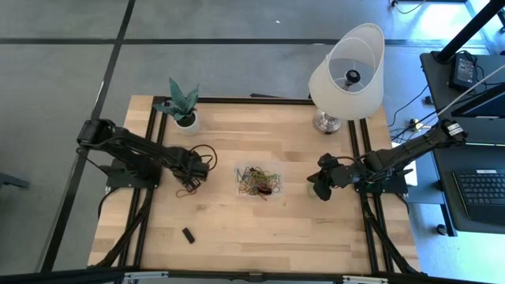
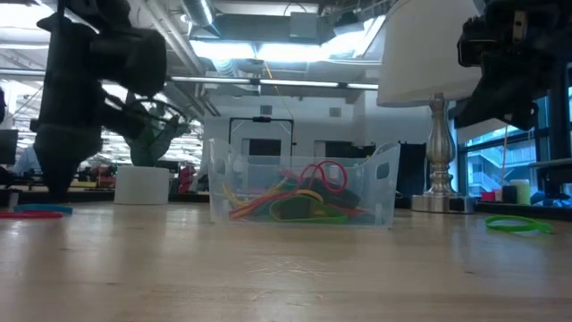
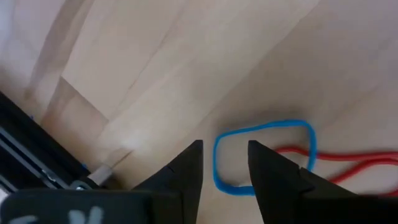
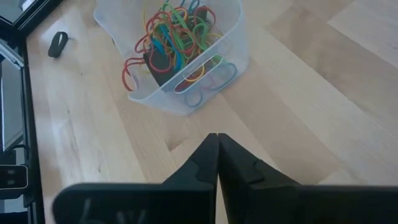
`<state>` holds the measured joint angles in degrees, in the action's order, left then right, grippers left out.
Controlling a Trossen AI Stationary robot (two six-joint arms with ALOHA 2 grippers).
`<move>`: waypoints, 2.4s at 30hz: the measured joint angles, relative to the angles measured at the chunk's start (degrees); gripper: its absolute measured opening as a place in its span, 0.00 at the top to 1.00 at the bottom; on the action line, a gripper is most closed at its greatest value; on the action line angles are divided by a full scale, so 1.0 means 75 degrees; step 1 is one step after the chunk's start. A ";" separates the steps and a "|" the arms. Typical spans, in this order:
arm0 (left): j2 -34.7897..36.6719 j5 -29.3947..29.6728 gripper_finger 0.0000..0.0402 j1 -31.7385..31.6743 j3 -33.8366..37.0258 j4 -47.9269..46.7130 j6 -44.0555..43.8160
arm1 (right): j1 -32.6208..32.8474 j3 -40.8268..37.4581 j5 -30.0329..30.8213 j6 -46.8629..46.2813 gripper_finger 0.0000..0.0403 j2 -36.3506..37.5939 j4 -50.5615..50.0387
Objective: Pick and place rubber bands into bin
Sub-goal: Put the blue rubber band into the transparent bin
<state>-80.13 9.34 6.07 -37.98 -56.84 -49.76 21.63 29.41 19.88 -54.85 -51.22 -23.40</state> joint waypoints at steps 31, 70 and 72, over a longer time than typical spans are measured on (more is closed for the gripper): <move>0.0315 0.1154 1.00 0.0114 -0.3390 -0.2303 0.1521 | -0.0003 0.0000 0.0001 0.0000 0.97 -0.0006 0.0006; 0.0316 -0.0205 0.76 -0.0087 0.0482 0.0394 -0.1471 | -0.0009 0.0003 0.0019 -0.0053 0.97 -0.0006 0.0527; 0.0316 -0.0370 0.76 -0.0087 0.0724 0.0622 -0.1473 | -0.0009 0.0003 0.0017 -0.0055 0.97 -0.0006 0.0560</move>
<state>-77.76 6.57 5.41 -32.55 -52.17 -60.81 21.56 29.43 20.01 -55.27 -51.27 -19.20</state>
